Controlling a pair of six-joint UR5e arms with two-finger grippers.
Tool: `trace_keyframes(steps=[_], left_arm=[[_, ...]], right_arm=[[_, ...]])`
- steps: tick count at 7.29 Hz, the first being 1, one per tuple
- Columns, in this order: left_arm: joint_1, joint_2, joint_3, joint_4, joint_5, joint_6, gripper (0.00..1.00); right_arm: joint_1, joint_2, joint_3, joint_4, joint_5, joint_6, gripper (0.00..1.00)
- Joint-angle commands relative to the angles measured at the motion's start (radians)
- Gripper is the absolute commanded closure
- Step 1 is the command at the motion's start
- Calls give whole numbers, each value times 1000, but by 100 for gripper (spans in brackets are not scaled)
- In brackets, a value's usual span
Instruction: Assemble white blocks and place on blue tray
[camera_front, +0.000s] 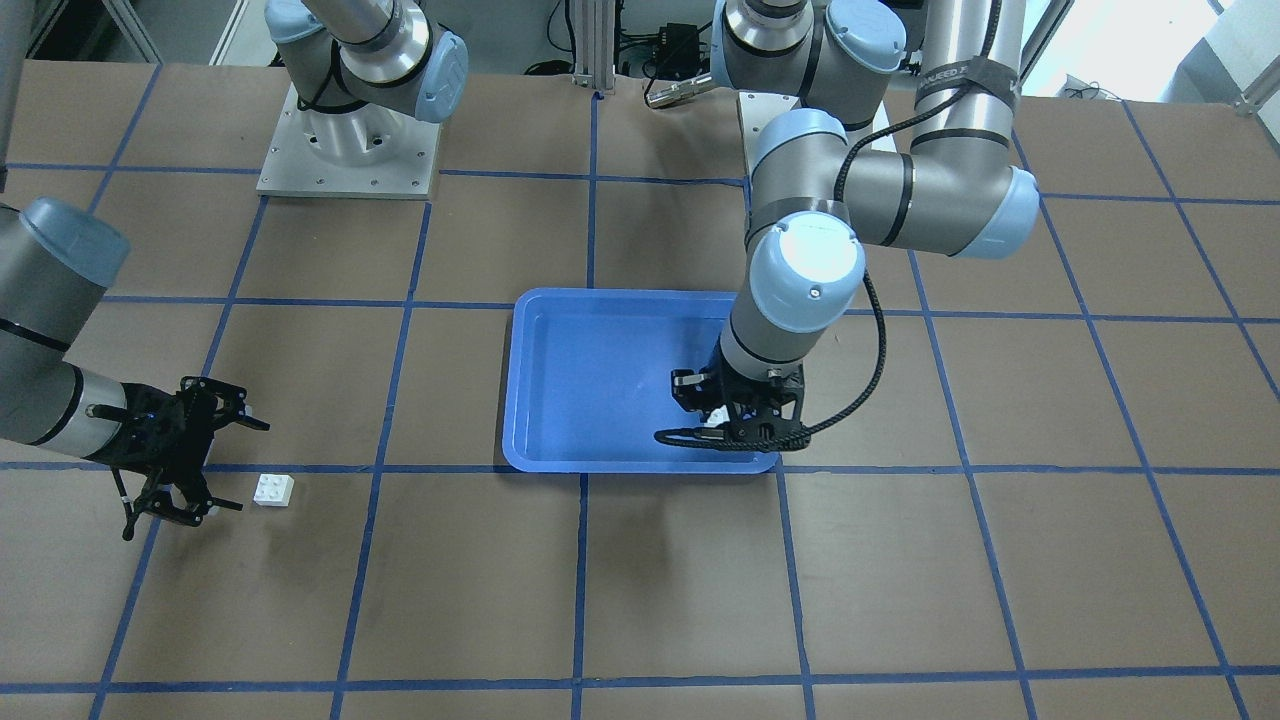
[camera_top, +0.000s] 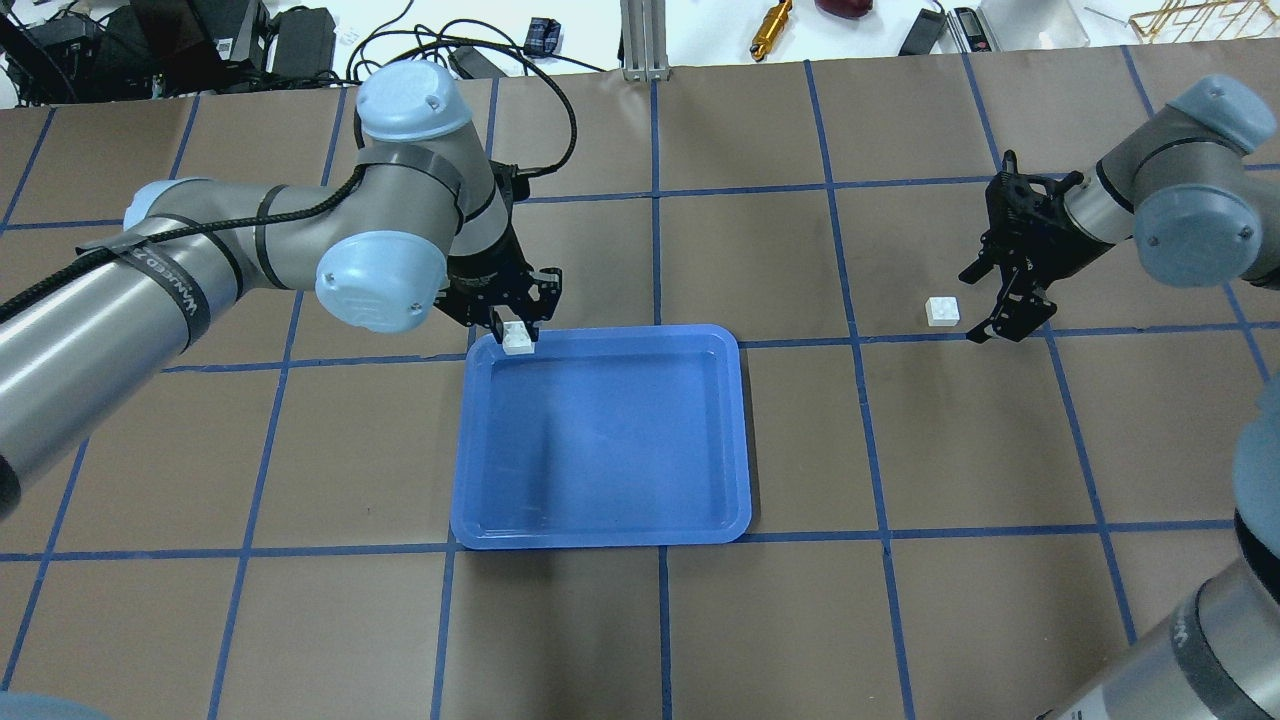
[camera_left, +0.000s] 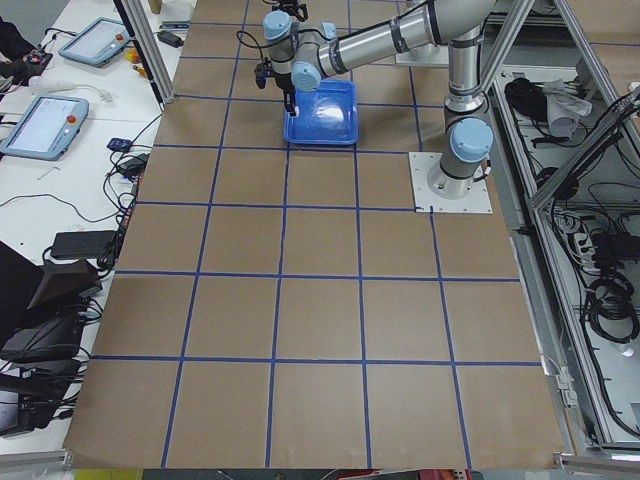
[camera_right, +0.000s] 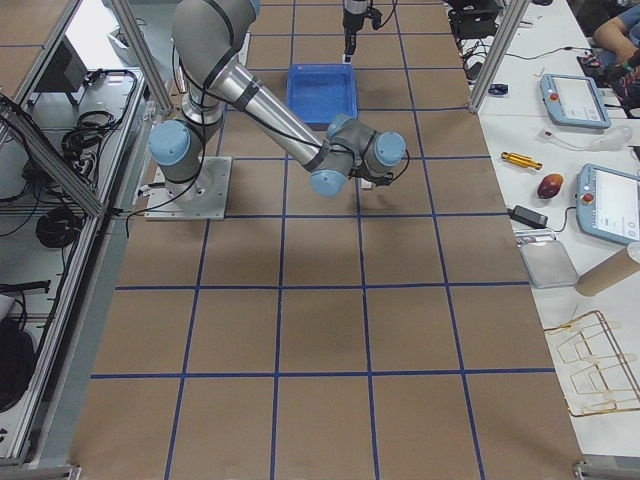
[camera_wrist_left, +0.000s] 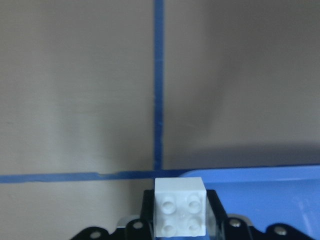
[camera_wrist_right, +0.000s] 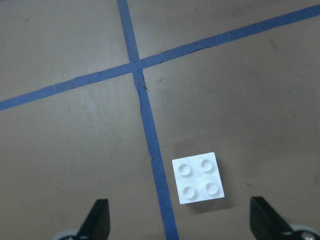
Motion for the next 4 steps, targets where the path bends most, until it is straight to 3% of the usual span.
trace_keyframes(steps=[1,4], left_arm=[[-82,-1,-88,100,-2,-94,100],[-125,-13,-139,162,4,-127,100]], right_arm=[[0,11,4,-94,9,-123,0],[0,52,4,-96,10,-110,0]])
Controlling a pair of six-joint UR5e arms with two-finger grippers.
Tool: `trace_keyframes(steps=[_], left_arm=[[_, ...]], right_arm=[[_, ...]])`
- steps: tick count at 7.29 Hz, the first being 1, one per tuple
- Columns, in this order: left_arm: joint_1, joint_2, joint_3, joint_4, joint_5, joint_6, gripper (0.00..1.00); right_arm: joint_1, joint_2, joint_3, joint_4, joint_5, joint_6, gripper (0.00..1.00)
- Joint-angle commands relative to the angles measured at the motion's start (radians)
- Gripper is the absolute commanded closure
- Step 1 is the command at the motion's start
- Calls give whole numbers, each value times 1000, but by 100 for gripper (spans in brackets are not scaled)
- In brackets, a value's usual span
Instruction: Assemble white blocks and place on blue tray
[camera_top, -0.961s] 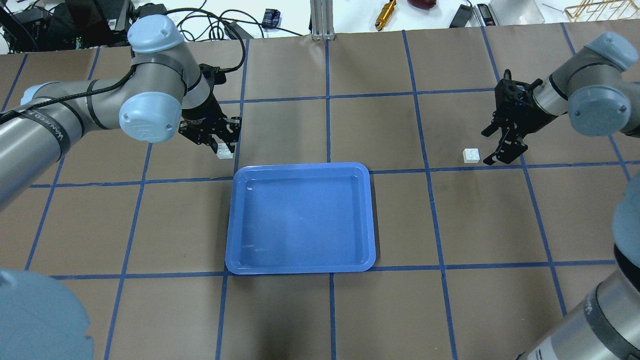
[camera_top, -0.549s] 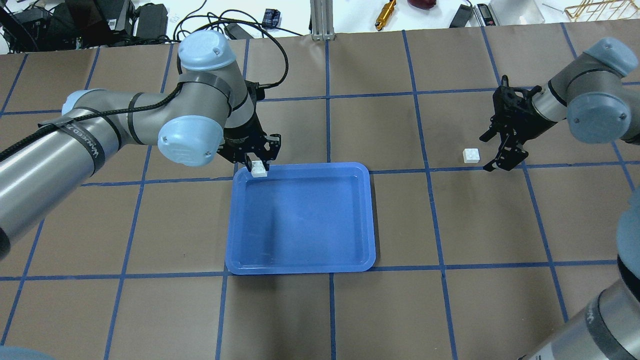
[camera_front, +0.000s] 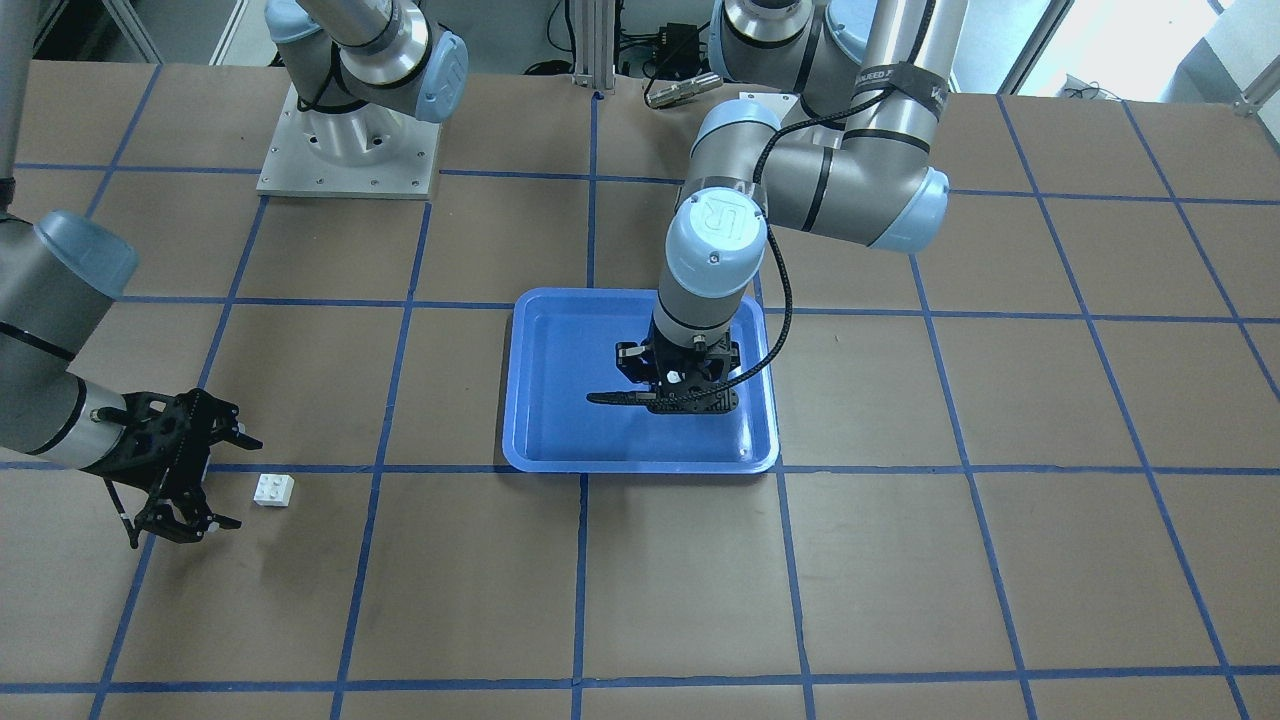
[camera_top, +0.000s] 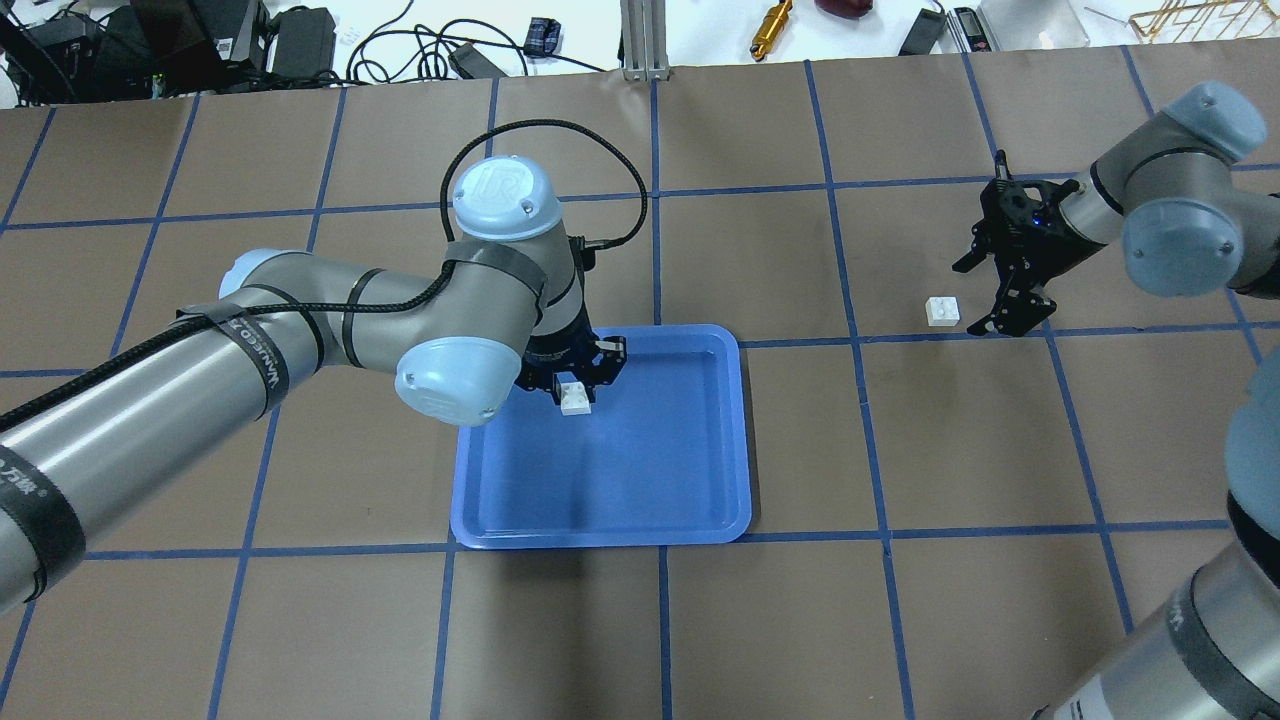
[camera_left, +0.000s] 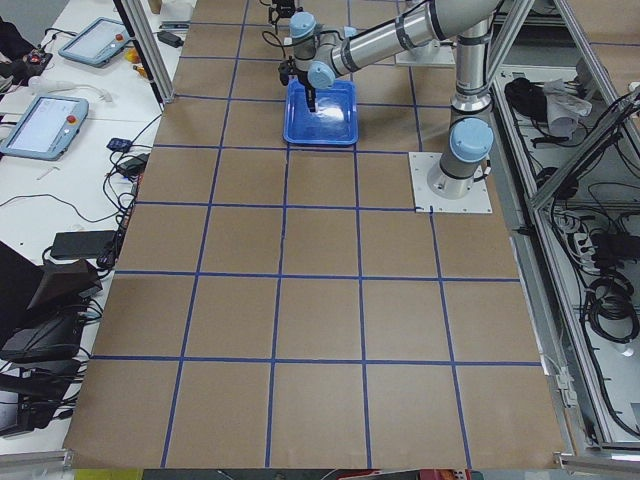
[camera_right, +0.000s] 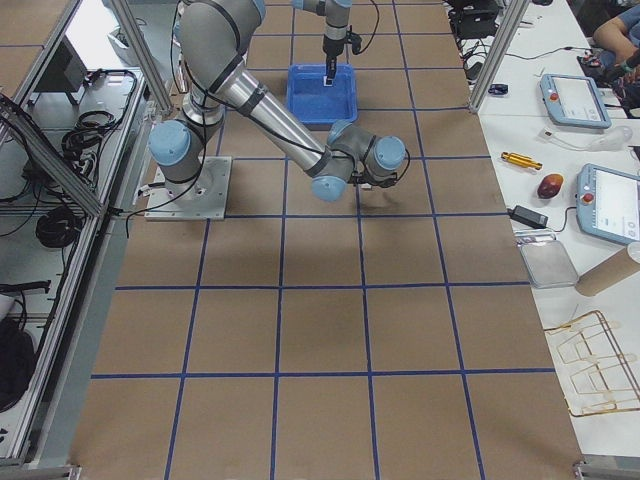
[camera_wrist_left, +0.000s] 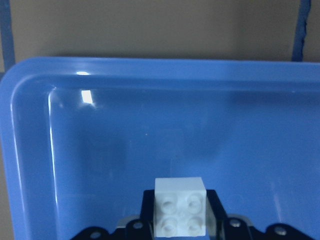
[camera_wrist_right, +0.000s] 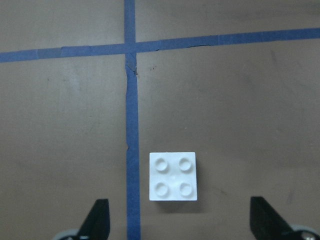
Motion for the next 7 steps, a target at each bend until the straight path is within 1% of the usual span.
trace_keyframes(steps=[1,3,4,5,6,7], left_arm=[[-8,-30,-29,68,5,-15,100],[-14,-5,-64,72,2,-20,100],[-14,-14,-82,98,4,-21,100],[-17,-8,-92,105,1,-24,100],[-20,-7,-93,107,-5,-42,100],[-20,-17,-95,107,-5,-43,100]], right_arm=[[0,9,0,9,7,1,2],[2,11,8,12,7,1,2],[6,11,23,9,17,1,3],[6,11,23,9,19,1,9],[6,11,23,11,19,1,20],[6,11,23,11,16,1,37]])
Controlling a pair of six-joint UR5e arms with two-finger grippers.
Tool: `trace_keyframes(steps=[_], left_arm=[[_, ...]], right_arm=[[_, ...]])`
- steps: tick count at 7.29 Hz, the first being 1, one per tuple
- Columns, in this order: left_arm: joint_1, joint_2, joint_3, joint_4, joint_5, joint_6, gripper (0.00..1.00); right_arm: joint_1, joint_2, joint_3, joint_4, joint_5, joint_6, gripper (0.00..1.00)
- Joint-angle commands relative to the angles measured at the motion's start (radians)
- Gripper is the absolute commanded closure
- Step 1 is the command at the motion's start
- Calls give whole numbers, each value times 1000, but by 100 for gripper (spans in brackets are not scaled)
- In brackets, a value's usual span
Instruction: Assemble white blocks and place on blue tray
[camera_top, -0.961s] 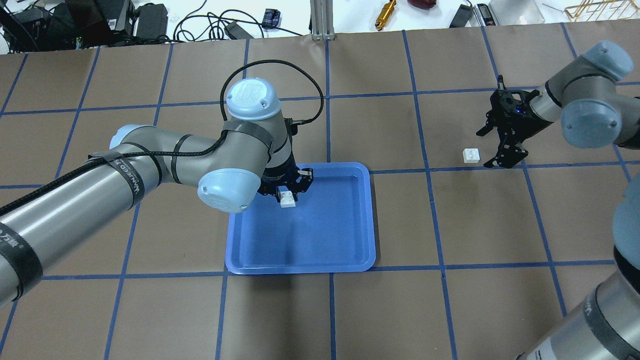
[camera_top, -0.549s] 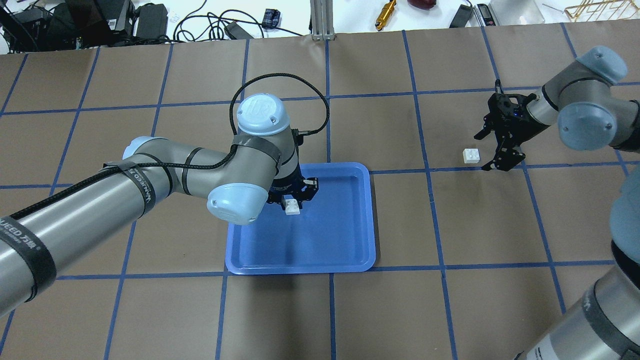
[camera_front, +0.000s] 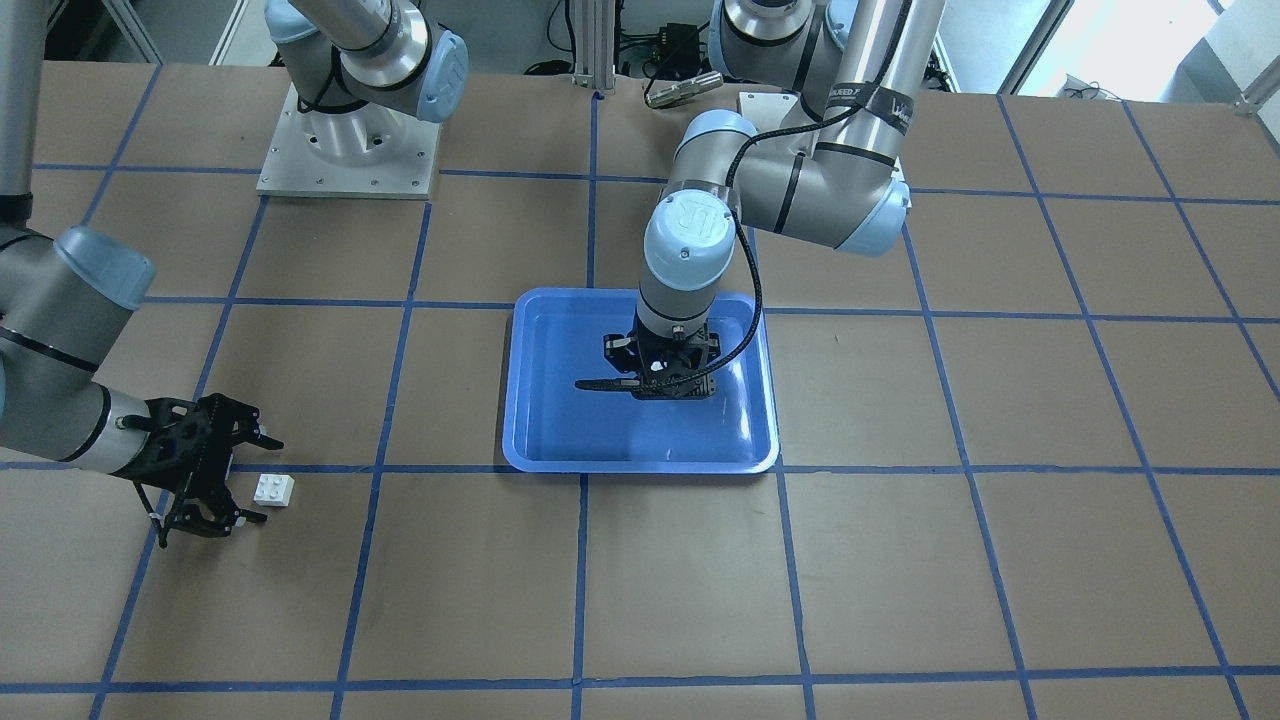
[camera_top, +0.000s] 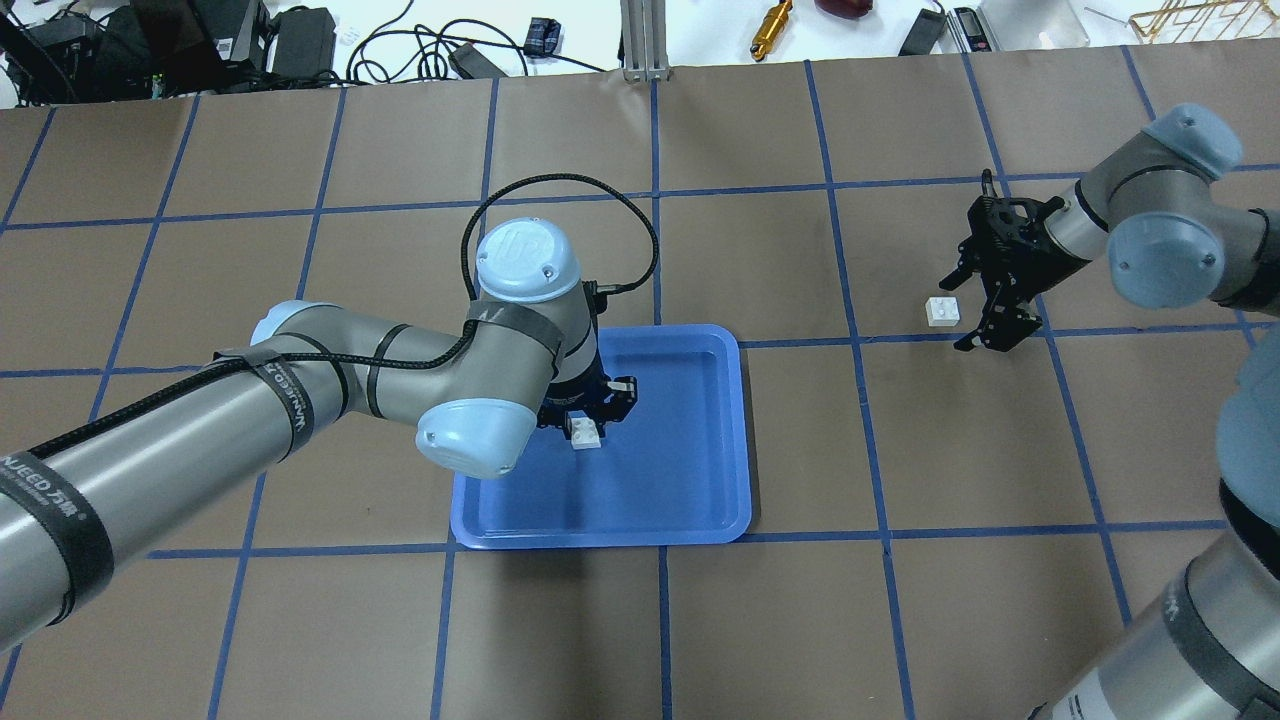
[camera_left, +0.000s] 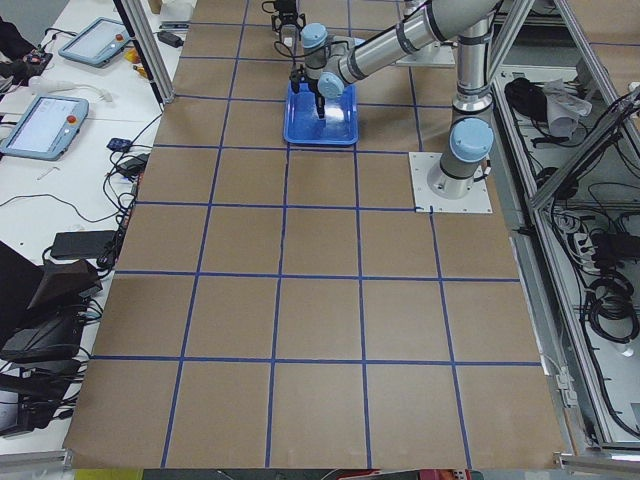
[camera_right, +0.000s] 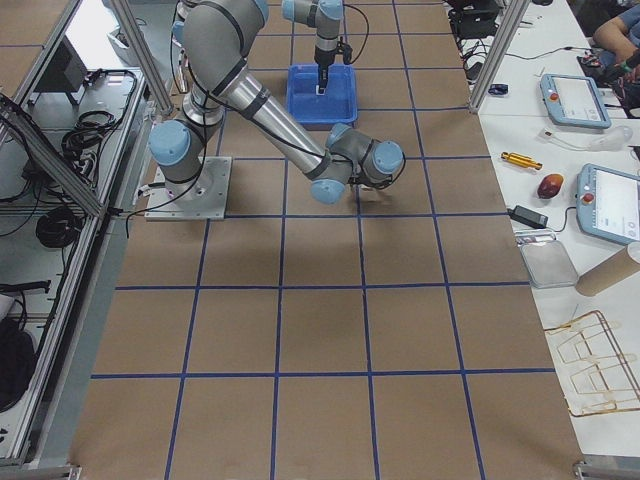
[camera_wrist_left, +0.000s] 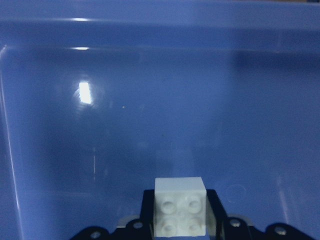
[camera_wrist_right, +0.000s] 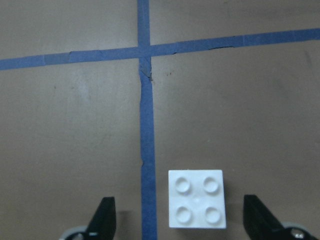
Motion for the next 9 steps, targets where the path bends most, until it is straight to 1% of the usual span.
trace_keyframes(steps=[1,2,3,4,5,6,8,9], left_arm=[[-1,-5,-2,3,-5,-2,100],[-1,-5,-2,3,-7,4,85],[-1,-5,-2,3,-4,12,32],[0,-7,-1,4,-5,-2,0],[0,-13,-1,4,-7,-2,0],[0,-16,-1,4,-7,3,0],[2,-15,2,9,-5,6,0],[15,11,5,12,-8,19,0]], right_arm=[[0,0,1,-1,-8,-2,46],[0,0,1,1,-11,0,61],[0,0,1,-1,-11,-2,75],[0,-8,-2,1,-12,-2,94],[2,-8,-1,1,0,-8,100],[5,-9,-4,1,1,-3,100],[22,-59,-8,-1,3,33,100],[46,-73,-8,-1,24,69,100]])
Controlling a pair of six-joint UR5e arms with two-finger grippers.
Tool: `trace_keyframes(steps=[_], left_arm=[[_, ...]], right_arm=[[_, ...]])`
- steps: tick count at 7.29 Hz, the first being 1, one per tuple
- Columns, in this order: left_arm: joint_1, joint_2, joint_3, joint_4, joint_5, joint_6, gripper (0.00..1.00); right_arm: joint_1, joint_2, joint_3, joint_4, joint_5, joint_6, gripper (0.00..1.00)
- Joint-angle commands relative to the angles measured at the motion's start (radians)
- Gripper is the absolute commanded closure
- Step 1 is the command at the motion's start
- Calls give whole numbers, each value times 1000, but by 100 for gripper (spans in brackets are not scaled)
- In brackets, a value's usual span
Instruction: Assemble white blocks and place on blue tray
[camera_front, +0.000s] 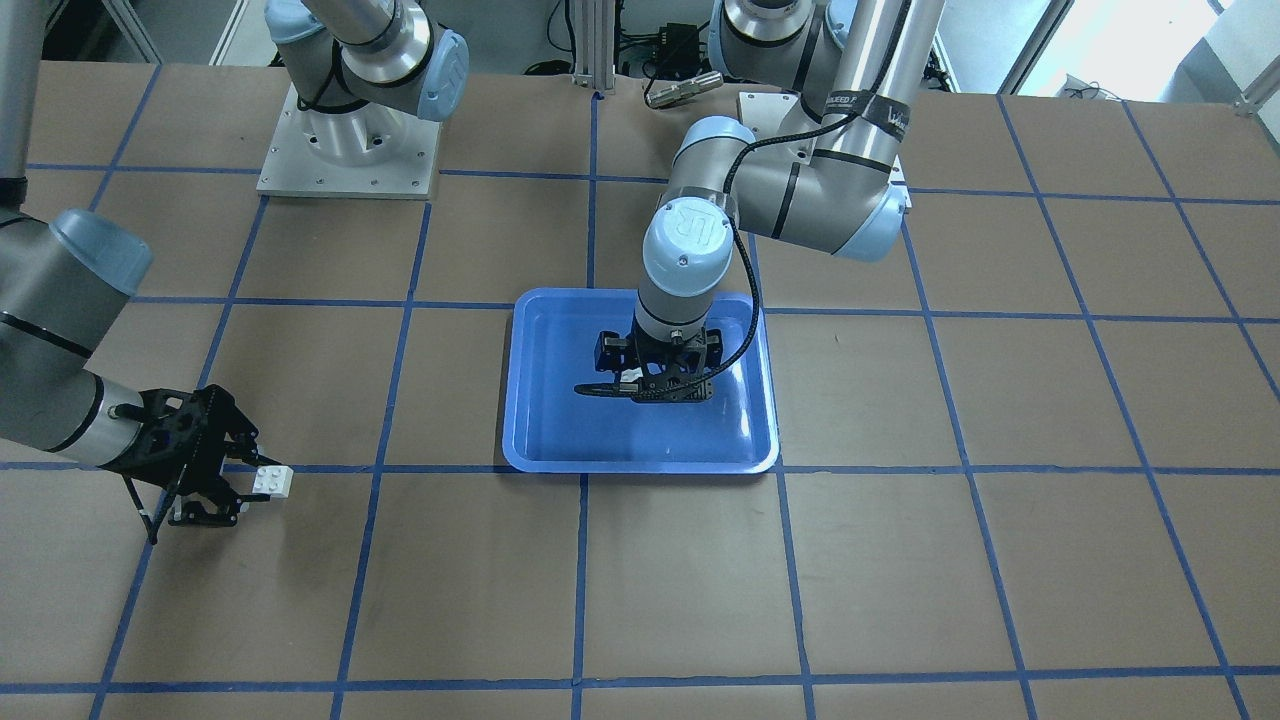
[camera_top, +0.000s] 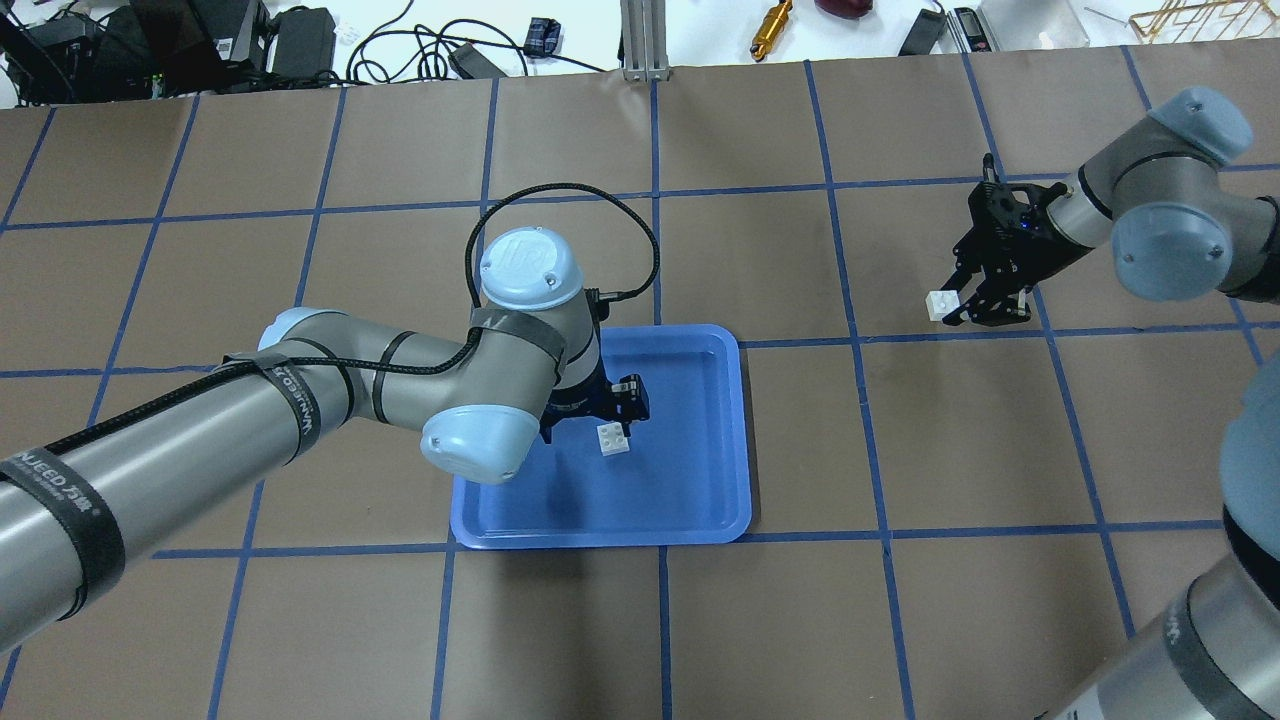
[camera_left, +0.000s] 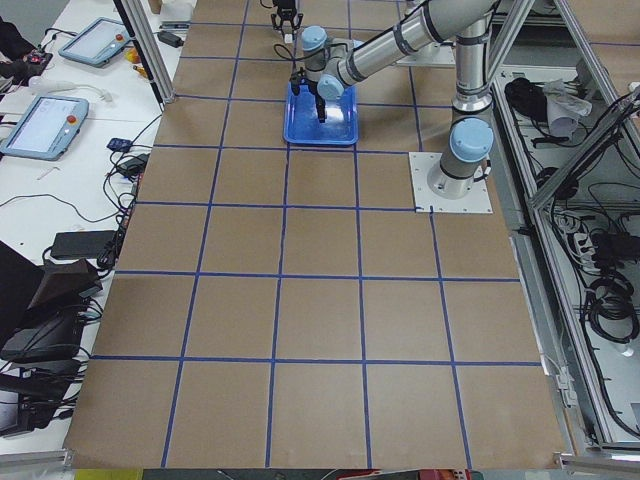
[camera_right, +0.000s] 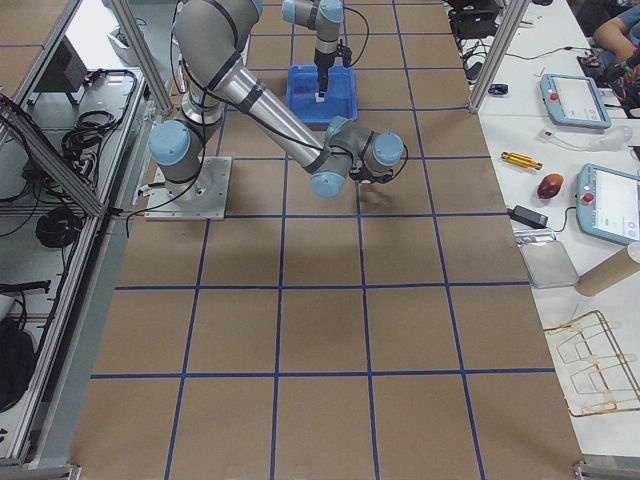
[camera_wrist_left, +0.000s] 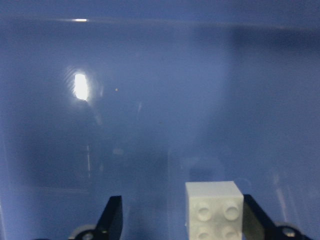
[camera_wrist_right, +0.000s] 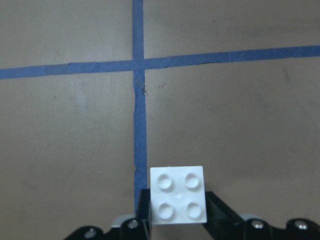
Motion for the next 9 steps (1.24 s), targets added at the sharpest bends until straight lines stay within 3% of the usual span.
trace_keyframes(steps=[1,2,4,6,7,8,9], left_arm=[[24,34,17,1,-4,22,0],[46,43,29,-15,-28,21,0],[115,59,18,-29,-170,7,0],[142,63,-27,-20,-229,19,1],[146,69,-32,-29,-226,19,22],[156,71,-32,-30,-216,21,52],[161,72,-34,-38,-217,16,95]], right_arm=[[38,-34,1,3,81,30,100],[80,-51,1,3,106,32,100],[162,-106,7,14,94,47,100],[224,-129,7,14,105,133,100],[277,-131,7,12,106,154,100],[337,-129,8,0,97,215,100],[382,-128,10,-2,96,222,100]])
